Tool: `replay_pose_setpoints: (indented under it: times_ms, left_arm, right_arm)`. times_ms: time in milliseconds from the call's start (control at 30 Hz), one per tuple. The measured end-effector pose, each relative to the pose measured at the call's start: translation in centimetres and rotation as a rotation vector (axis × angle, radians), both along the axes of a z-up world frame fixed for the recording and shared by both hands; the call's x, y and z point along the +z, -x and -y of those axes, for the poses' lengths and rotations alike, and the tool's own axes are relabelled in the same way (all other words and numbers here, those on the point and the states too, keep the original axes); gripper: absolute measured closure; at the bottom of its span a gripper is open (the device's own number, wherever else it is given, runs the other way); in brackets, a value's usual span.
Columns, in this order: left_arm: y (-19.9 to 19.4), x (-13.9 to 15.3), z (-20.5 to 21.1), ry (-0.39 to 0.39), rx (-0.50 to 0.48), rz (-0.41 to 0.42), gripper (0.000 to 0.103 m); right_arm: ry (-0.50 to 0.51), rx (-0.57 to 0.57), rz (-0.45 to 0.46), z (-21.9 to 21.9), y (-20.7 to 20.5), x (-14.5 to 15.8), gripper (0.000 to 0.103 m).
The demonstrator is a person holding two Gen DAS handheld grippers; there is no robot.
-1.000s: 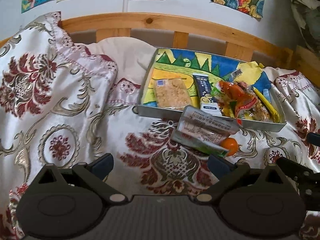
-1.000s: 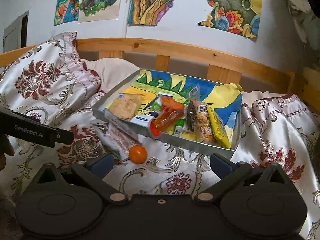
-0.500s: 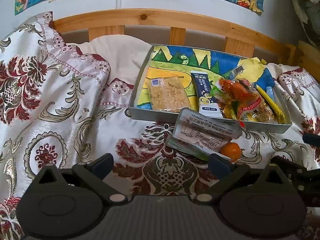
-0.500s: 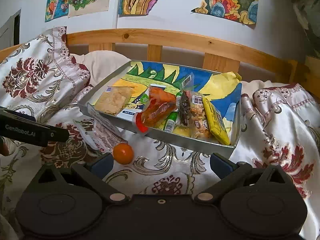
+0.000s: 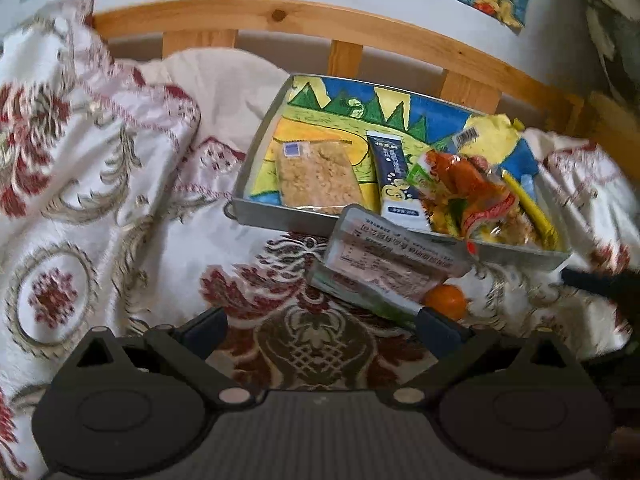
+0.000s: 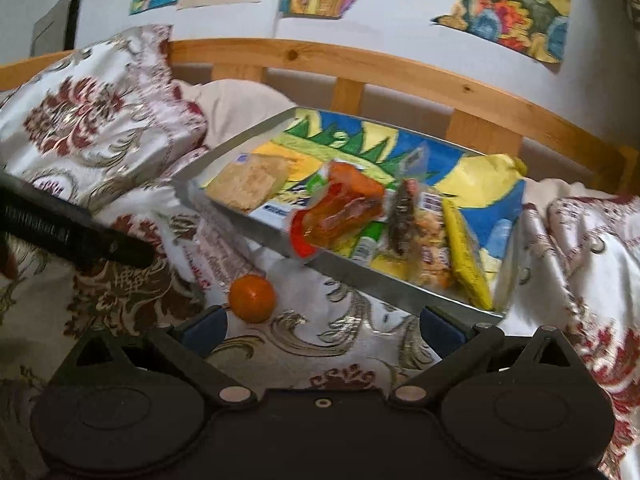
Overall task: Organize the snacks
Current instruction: 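Move the left tool to the green-and-white snack pack while the right tool approaches the mandarin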
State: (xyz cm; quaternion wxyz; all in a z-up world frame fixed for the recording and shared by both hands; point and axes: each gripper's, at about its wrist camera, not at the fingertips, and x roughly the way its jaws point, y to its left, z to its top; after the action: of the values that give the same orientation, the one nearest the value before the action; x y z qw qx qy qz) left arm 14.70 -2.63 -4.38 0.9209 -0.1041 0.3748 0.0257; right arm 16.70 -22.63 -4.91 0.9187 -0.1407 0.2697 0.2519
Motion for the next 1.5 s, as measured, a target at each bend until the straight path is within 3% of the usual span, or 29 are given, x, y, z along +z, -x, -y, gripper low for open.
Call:
replay_pose_setpoints:
  times_ms: [267,467,867,1067,1167,1333,1500]
  left_arm:
    - [-2.2,0.9,-0.4,0.147,0.070,-0.055,0.001]
    - [-4.3,0.9,-0.2,0.265,0.122,-0.129,0.001]
    - [-7.4,-0.9,-0.3,0.486,0.268,-0.257,0.001]
    - [-8.4,-1.6,-0.2,0.494,0.326,-0.285,0.001]
    - [-8.4,-1.9,-0.2,0.484,0.332,-0.291,0.004]
    - [-8.0,-2.0,-0.7,0.454,0.338,-0.301,0.022]
    - [-7.1,-1.8,-1.2,0.464,0.319,-0.275,0.036]
  right_arm:
    - [0.041,0.094,0.032,-2.0,-0.3,-0.9,0.019]
    - [0.053,0.116,0.004,-2.6,-1.4,-1.9,0.033]
    - [-0.008,0.144,-0.057,-2.9,-2.5,-2.2,0.039]
    - [-0.009,0.163,-0.061,-3.3,-2.4,-2.3,0.041]
    - [-0.007,0.169,-0.070,-3.4,-2.5,-2.4,0.046]
    - [-0.036,0.188,-0.102,-3.4,-2.9,-2.5,0.068]
    - [-0.040,0.192,-0.113,-3.3,-3.1,-2.2,0.069]
